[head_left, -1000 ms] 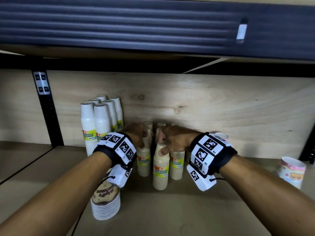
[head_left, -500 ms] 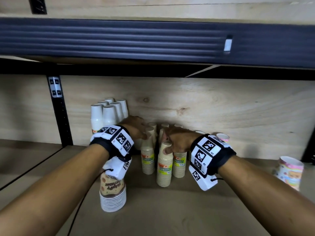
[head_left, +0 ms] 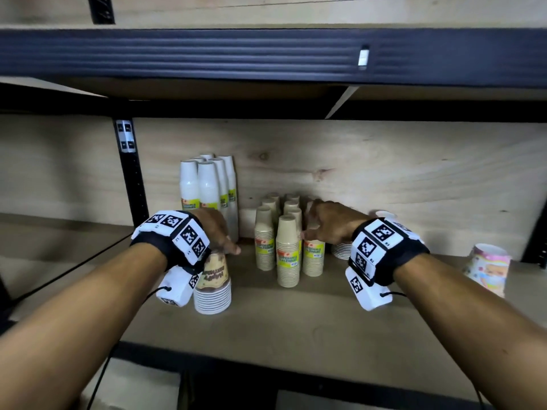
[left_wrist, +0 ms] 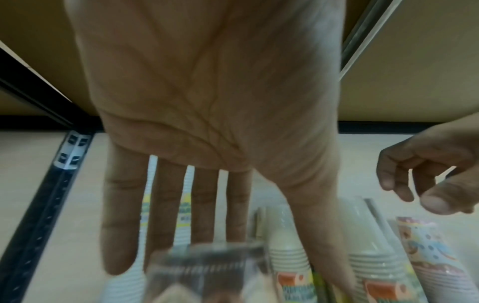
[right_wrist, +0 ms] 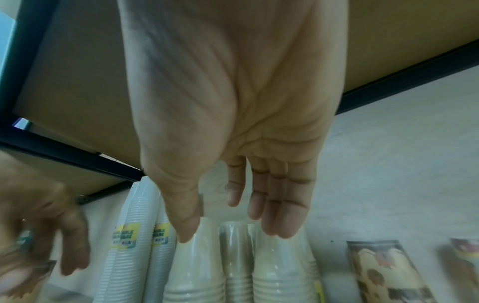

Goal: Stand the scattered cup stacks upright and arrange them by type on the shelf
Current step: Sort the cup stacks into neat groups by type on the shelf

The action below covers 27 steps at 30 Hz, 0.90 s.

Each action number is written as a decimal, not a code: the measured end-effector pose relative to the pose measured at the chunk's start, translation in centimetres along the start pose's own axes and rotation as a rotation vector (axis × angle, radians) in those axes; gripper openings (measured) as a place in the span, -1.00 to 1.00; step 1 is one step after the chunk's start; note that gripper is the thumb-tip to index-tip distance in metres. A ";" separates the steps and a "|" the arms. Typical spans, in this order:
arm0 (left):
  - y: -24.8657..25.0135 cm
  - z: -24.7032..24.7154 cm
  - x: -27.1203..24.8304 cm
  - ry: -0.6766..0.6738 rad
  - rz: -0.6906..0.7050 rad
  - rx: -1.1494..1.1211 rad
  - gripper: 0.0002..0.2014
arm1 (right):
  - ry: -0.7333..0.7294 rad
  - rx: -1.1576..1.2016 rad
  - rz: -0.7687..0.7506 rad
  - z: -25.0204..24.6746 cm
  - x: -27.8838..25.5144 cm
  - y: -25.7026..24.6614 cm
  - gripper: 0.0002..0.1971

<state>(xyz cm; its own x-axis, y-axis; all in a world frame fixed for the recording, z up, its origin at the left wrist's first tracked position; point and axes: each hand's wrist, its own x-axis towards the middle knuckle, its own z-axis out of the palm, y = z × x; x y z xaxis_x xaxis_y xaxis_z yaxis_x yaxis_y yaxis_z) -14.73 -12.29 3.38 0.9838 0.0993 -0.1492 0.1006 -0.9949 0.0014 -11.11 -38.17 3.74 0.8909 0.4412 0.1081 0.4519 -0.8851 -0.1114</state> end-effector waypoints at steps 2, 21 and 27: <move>-0.7 1.2 -0.6 -0.037 -0.005 -0.025 -0.29 | 0.023 0.007 0.028 0.5 -0.7 0.5 -0.40; 14.8 -1.0 -3.8 -0.051 0.290 -0.063 -0.28 | -0.180 -0.028 0.262 2.0 -5.7 10.5 -0.71; 20.8 0.1 0.2 0.004 0.356 -0.073 -0.34 | -0.183 0.004 0.332 3.5 -5.8 15.6 -0.48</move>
<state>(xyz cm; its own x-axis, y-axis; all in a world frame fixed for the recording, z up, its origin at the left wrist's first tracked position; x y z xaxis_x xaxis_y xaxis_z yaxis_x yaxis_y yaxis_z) -12.47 -32.94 3.26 0.9596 -0.2530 -0.1229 -0.2382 -0.9634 0.1232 -9.02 -53.99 -2.11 0.9823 0.1497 -0.1130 0.1368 -0.9840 -0.1144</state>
